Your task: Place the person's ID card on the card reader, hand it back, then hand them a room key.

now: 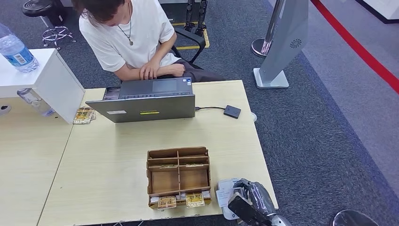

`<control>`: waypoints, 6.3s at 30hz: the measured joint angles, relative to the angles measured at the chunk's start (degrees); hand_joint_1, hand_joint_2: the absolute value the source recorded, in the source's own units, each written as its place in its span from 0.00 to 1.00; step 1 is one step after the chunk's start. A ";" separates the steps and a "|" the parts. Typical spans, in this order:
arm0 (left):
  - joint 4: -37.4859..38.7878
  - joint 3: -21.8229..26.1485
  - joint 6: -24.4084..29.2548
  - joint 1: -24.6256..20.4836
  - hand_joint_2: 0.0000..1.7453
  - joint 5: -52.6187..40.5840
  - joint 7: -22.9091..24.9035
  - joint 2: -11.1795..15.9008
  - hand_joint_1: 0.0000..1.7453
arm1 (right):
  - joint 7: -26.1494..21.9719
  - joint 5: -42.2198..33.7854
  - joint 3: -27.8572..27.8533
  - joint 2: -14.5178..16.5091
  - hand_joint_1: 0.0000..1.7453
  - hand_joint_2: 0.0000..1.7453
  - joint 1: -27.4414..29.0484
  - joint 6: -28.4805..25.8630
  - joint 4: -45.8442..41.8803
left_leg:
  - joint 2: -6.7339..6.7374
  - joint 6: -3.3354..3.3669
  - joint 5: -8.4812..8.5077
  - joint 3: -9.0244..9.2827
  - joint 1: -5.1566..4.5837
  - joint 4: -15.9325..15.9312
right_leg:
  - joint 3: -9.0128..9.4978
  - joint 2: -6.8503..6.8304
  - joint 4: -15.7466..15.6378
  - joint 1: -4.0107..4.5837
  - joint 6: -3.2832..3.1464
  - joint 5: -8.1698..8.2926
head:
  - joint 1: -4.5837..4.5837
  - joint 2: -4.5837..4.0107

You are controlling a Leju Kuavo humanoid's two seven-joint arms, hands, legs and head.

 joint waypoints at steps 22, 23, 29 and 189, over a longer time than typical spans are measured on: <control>0.00 0.00 0.00 0.00 0.00 0.04 0.39 0.00 0.00 | 6.06 16.22 -4.55 1.10 1.00 1.00 -4.80 -10.45 6.05 | -0.01 0.00 0.00 0.01 -0.01 0.01 | 0.01 0.00 0.00 0.00 0.00 0.00 | 0.00 0.00; 0.00 0.00 0.00 0.00 0.00 0.04 0.39 0.00 0.00 | 6.12 16.46 -5.06 1.10 1.00 1.00 -4.77 -10.50 5.94 | -0.01 0.00 0.00 0.01 -0.01 0.01 | 0.01 0.00 0.00 0.00 0.00 0.00 | 0.00 0.00; 0.00 0.00 0.04 0.00 0.00 0.04 0.31 0.00 0.00 | 4.98 18.54 -7.89 1.69 1.00 1.00 -4.51 -10.75 4.19 | 0.00 0.00 0.00 0.01 0.00 0.01 | 0.01 0.00 0.00 0.00 0.00 0.01 | 0.00 0.00; 0.02 -0.29 -0.80 -0.06 0.00 -3.41 2.63 0.43 0.00 | 1.88 45.39 10.55 10.18 0.43 1.00 -13.87 -10.71 5.83 | -0.01 -0.01 0.04 -0.01 0.01 0.00 | -0.01 0.00 0.03 0.00 -0.01 0.00 | 0.01 0.00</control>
